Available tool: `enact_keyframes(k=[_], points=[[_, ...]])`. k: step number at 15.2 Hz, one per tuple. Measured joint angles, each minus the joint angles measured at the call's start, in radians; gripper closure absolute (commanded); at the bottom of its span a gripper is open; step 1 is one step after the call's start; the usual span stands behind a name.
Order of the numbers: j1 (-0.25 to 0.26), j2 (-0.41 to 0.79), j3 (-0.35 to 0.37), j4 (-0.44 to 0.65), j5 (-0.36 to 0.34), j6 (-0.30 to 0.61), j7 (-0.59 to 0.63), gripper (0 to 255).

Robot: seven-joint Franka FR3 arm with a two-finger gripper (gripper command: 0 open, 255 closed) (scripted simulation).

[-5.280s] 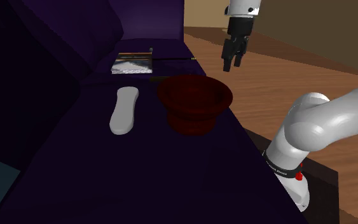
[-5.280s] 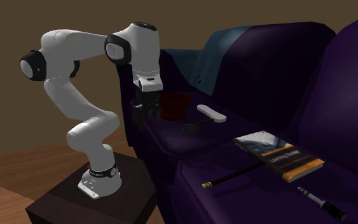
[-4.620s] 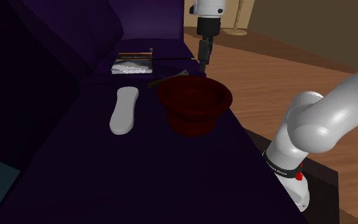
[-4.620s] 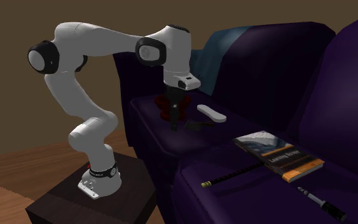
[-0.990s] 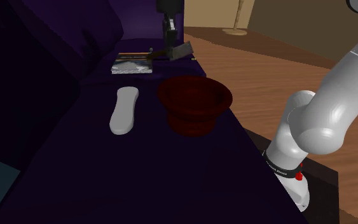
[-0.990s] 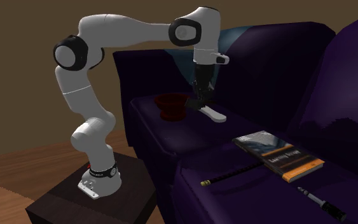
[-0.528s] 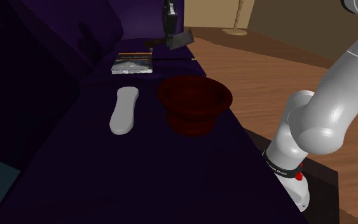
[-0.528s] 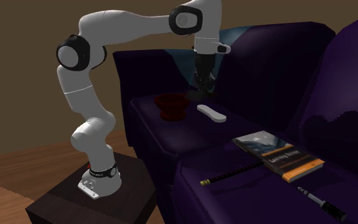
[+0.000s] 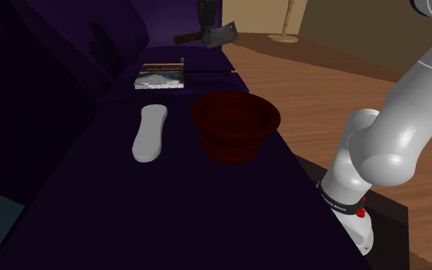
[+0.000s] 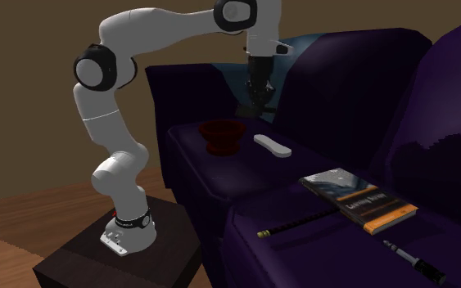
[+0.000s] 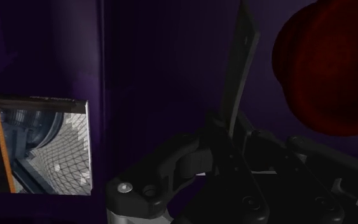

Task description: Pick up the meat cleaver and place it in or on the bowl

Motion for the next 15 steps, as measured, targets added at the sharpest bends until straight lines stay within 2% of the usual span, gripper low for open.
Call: enact_keyframes(k=[7, 15], points=[[0.05, -0.145, 0.081, -0.126, 0.04, -0.012, 0.13, 255], [0.102, -0.25, 0.183, -0.211, 0.102, -0.02, 0.282, 255]])
